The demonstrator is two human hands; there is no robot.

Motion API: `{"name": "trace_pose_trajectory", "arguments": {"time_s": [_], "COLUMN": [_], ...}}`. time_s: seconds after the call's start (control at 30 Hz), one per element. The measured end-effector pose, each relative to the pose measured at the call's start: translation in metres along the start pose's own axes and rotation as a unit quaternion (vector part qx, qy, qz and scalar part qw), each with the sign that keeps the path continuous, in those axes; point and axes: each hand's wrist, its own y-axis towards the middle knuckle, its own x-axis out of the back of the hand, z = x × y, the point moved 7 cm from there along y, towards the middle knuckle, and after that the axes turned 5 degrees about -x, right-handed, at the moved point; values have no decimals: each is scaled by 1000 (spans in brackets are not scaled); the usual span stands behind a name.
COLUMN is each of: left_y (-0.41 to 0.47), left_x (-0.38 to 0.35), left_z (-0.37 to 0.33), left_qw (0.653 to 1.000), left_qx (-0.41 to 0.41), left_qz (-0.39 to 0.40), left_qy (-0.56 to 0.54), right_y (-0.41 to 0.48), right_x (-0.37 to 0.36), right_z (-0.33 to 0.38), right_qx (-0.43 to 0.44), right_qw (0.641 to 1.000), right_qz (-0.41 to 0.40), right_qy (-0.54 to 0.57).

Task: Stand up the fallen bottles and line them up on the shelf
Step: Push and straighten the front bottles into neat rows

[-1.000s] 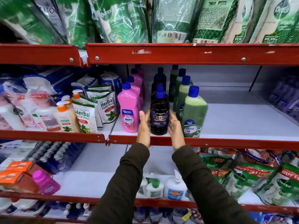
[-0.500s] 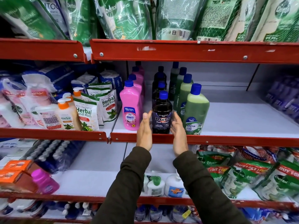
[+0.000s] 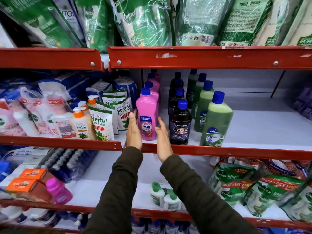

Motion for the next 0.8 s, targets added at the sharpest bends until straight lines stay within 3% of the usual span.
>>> {"name": "trace_pose_trajectory", "arguments": {"time_s": [0.23, 0.67, 0.73, 0.8], "left_y": [-5, -27, -30, -37], "left_x": [13, 24, 22, 22], "left_z": [-1, -6, -9, -13], "left_qw": [999, 999, 999, 997], "left_qx": [14, -24, -27, -59], "left_qz": [39, 30, 22, -37], "left_qy": [17, 34, 30, 33], "right_y": [11, -16, -18, -25], "right_x": [0, -4, -5, 4], "right_z": [-9, -7, -8, -7], "right_qx": [-44, 0, 4, 32], "right_qw": [997, 999, 999, 999], "right_qz": [32, 53, 49, 10], "right_qy": [45, -7, -11, -11]}}
